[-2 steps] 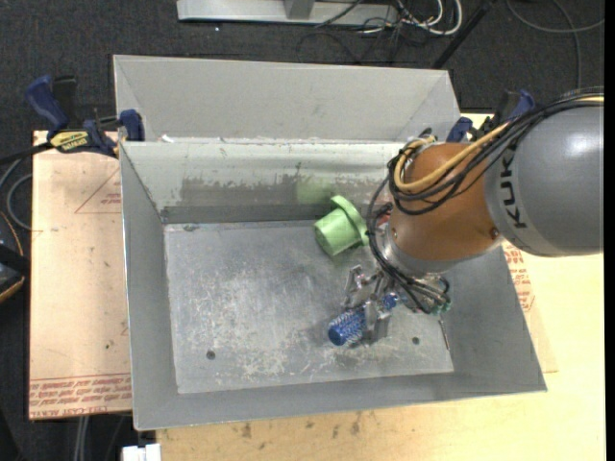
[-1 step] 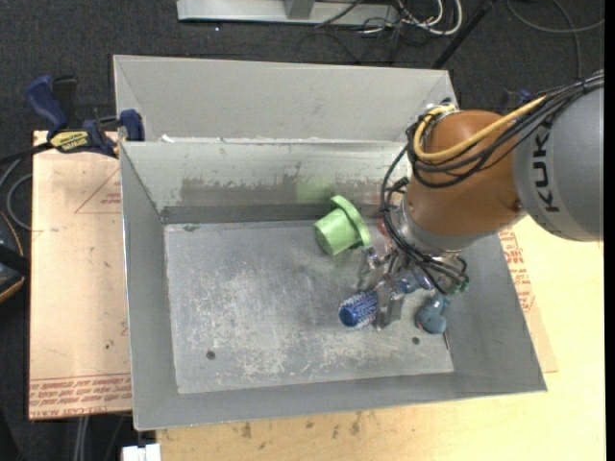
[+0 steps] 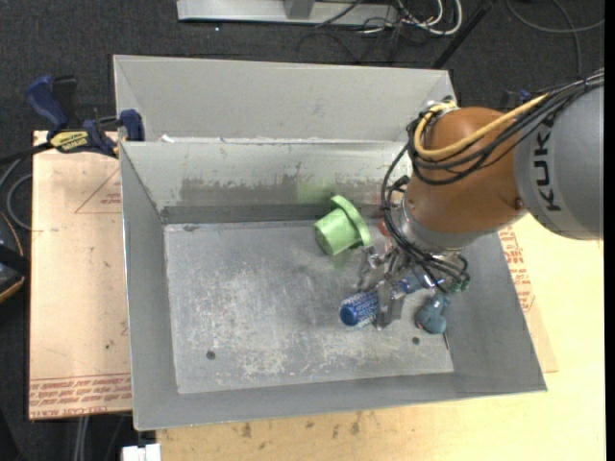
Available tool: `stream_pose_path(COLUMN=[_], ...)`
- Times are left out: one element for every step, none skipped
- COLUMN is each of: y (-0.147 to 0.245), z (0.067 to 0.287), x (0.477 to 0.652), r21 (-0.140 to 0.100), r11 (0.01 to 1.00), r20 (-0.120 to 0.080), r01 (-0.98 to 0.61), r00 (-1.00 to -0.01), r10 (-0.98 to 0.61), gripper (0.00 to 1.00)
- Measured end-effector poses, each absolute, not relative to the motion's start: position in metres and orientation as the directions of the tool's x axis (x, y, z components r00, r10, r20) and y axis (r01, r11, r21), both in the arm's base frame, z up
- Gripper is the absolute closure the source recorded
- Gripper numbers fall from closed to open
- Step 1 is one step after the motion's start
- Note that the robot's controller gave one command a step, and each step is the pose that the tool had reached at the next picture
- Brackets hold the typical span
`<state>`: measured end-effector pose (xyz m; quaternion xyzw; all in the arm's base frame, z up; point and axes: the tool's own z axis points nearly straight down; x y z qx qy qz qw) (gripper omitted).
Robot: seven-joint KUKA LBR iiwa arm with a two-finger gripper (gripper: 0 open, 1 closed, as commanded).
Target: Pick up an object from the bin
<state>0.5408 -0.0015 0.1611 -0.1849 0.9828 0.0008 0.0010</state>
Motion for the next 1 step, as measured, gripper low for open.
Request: stream_pose_path(y=[-0.0008], z=[0.2002], x=[0.5417], r21=[-0.001], r11=[0.932], r20=[-0.005], r01=[-0.361], r00=[-0.932], r10=[-0.361], gripper=[1.0])
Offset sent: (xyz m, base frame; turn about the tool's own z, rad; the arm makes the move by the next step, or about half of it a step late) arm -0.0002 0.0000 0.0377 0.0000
